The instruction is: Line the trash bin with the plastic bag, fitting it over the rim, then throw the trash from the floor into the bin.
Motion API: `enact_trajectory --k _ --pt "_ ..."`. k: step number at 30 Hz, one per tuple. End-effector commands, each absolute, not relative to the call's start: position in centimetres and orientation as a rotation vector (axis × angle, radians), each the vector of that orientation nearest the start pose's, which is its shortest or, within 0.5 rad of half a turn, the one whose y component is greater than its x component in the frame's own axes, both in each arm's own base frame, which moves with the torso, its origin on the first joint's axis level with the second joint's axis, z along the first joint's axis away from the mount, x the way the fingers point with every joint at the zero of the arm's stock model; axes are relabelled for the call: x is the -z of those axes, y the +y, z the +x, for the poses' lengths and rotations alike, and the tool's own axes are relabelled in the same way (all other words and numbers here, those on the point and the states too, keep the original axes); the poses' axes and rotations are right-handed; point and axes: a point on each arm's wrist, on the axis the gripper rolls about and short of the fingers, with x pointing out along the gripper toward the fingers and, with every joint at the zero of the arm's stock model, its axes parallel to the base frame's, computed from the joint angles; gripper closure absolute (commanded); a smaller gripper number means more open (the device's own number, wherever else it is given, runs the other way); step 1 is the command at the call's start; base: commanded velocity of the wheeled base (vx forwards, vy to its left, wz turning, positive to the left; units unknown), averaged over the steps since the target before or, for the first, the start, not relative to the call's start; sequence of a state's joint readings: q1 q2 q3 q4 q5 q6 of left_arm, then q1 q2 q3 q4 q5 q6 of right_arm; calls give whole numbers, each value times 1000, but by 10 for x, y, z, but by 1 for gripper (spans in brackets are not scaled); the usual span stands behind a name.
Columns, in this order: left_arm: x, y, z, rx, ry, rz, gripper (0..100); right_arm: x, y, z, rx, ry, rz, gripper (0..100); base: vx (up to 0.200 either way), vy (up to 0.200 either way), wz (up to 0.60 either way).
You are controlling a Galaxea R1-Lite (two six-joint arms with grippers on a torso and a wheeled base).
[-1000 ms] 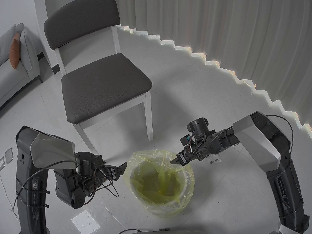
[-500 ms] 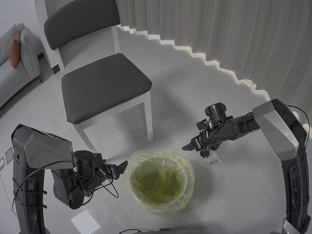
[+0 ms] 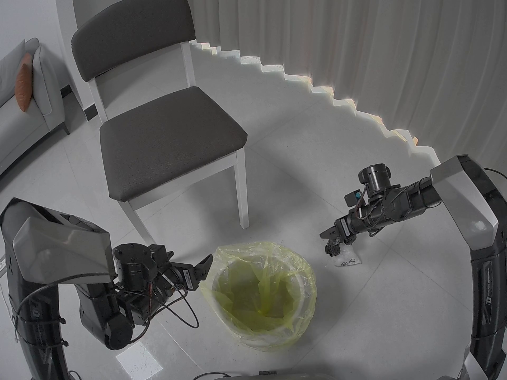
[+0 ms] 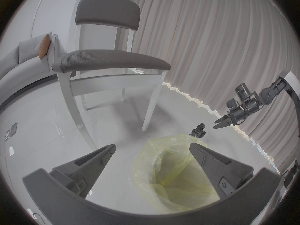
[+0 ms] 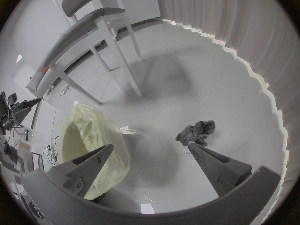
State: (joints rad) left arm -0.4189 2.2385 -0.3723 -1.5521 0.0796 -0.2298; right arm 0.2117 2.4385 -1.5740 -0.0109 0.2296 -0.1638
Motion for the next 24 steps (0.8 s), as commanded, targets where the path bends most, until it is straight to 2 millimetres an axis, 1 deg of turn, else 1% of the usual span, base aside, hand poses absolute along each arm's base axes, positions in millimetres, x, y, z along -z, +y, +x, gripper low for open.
enact_trajectory --k 1,3,5,6,9,11,13,14,15,17,18,19,20,21,22,24 --pt "-27 -126 276 318 296 -158 0 -35 91 456 -460 826 -131 0 200 0 0" --pt "-28 -128 275 320 293 -157 0 -34 88 457 -455 826 -127 0 0 0 0" --pt "-29 -128 273 320 294 -162 0 -34 79 463 -434 809 -117 0 0 0 0" --pt "-29 -128 273 320 294 -162 0 -34 79 463 -434 809 -117 0 0 0 0" --pt "-27 -128 273 316 300 -163 0 -19 71 481 -405 805 -104 0 0 0 0" --pt "-28 -128 272 312 298 -161 0 -12 67 488 -394 804 -98 0 0 0 0" --pt "-28 -128 273 292 293 -160 0 0 58 501 -372 808 -90 0 0 0 0" --pt "-28 -128 273 292 293 -160 0 0 58 501 -372 808 -90 0 0 0 0" --pt "-28 -127 273 286 293 -159 0 8 50 511 -350 815 -85 0 0 0 0" --pt "-28 -127 272 283 294 -158 0 12 46 515 -339 820 -82 0 0 0 0" --pt "-28 -127 271 284 298 -157 0 19 42 522 -329 824 -78 0 0 0 0" --pt "-27 -127 271 285 301 -156 0 19 42 522 -329 824 -78 0 0 0 0" --pt "-27 -127 270 285 304 -155 0 48 37 520 -316 889 -59 0 0 0 0" --pt "-27 -127 269 286 305 -155 0 53 36 519 -312 900 -52 0 0 0 0" --pt "-26 -127 269 289 308 -153 0 71 35 517 -298 940 -22 0 0 0 0" --pt "-25 -127 268 285 314 -151 0 81 34 515 -288 966 2 0 0 0 0"
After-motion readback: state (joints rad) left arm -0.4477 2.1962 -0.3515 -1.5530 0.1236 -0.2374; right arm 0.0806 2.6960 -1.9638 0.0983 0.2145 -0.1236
